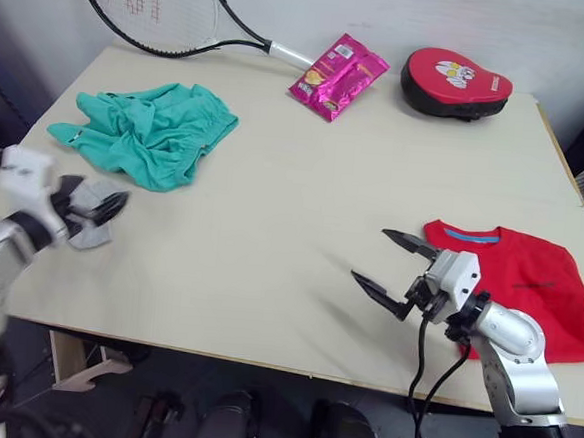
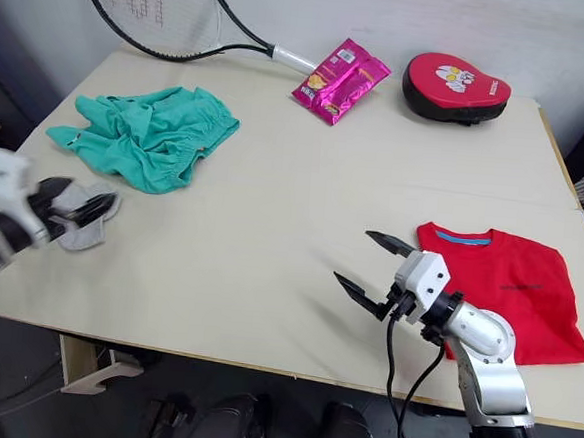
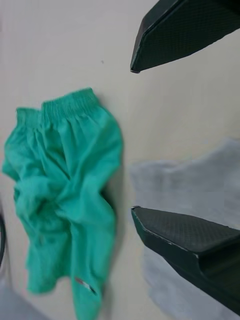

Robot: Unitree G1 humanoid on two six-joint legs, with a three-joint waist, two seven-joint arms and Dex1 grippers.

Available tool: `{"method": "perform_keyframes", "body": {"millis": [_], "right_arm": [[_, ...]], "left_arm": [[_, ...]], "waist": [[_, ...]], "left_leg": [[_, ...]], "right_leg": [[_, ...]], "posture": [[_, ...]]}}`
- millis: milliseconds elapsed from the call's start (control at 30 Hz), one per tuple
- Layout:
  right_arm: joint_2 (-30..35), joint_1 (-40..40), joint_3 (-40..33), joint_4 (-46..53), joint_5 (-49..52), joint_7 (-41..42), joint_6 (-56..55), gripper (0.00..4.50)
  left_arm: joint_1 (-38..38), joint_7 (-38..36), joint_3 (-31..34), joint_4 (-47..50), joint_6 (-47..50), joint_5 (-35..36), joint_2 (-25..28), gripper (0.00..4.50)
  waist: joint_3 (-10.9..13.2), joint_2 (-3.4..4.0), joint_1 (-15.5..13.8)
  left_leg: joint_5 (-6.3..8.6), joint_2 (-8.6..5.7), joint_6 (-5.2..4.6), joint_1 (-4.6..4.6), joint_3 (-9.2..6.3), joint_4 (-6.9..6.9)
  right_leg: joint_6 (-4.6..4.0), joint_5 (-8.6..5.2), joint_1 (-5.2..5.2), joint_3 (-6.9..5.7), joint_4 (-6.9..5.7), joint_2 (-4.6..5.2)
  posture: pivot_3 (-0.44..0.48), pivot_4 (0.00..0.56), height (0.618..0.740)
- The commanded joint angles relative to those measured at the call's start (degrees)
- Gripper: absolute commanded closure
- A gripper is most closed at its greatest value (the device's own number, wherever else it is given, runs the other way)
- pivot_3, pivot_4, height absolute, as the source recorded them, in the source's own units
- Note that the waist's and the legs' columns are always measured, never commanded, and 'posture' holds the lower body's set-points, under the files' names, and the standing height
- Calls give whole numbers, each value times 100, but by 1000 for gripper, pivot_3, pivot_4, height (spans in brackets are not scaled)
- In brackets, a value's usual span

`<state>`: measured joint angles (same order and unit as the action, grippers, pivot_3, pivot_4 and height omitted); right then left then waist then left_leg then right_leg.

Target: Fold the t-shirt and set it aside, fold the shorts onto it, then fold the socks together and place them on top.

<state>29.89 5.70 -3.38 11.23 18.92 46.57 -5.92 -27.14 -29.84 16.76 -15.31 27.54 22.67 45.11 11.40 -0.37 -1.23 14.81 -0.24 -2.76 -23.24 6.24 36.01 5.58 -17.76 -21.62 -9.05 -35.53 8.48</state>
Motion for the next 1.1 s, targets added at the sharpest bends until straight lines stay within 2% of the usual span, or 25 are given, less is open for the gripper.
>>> {"method": "perform_keyframes", "body": {"millis": [33,133,267,400,600,733,800,933,1100], "right_arm": [[22,72,-297,161,-68,-351,58,22],[69,-76,-374,280,-106,-434,92,22],[49,-370,-352,558,-135,-528,199,22],[-25,-669,-354,844,-215,-731,266,0],[-64,-1061,-682,1183,-162,-1134,455,0],[-13,-1165,-741,1265,-166,-1143,495,0],[-7,-1218,-774,1302,-154,-1154,537,0],[44,-1273,-782,1344,-192,-1095,542,0],[98,-1085,-946,1284,-167,-1172,584,0]], "left_arm": [[-1208,-320,-635,-1788,-953,-708,-269,0],[-2253,-423,-983,-3298,-1608,-1138,-627,0],[-3059,-153,-1192,-4724,-2163,-1605,-868,0],[-3405,3,-1111,-5496,-2229,-1735,-1017,810],[-3693,-11,-1093,-5846,-2436,-1928,-1104,2688],[-3930,-416,-955,-5759,-2763,-1825,-1214,3920],[-4331,-1273,-1017,-5347,-2982,-1681,-1442,4485],[-4604,-2512,-1409,-4462,-2605,-1694,-1786,4496],[-3867,-3689,-1887,-2130,-1255,-1066,-2293,4496]], "waist": [[6,-12,8],[11,-27,5],[14,-35,34],[16,-39,62],[25,-55,72],[25,-56,57],[30,-66,9],[33,-71,-34],[33,-67,55]], "left_leg": [[-7,0,-11,-1,2,0],[-18,2,-28,-3,16,5],[-19,1,-37,-2,34,7],[-17,1,-40,-2,34,10],[-16,1,-42,-3,20,17],[-15,1,-40,-3,17,17],[-16,1,-41,-4,18,18],[-15,-4,-45,-37,-1,50],[-4,-7,-67,-10,36,52]], "right_leg": [[0,0,0,-3,-1,-3],[0,0,-5,-9,-3,-28],[4,-2,-6,-8,2,-27],[6,-3,-7,-5,1,-19],[9,1,-7,4,-10,7],[9,2,-7,9,-13,8],[8,2,-7,7,-14,6],[10,3,-9,-7,-10,-14],[20,6,2,1,-7,-13]], "posture": [[0,150,740],[0,150,740],[0,150,740],[0,150,740],[0,150,740],[0,150,740],[0,150,740],[0,150,740],[0,150,740]]}}
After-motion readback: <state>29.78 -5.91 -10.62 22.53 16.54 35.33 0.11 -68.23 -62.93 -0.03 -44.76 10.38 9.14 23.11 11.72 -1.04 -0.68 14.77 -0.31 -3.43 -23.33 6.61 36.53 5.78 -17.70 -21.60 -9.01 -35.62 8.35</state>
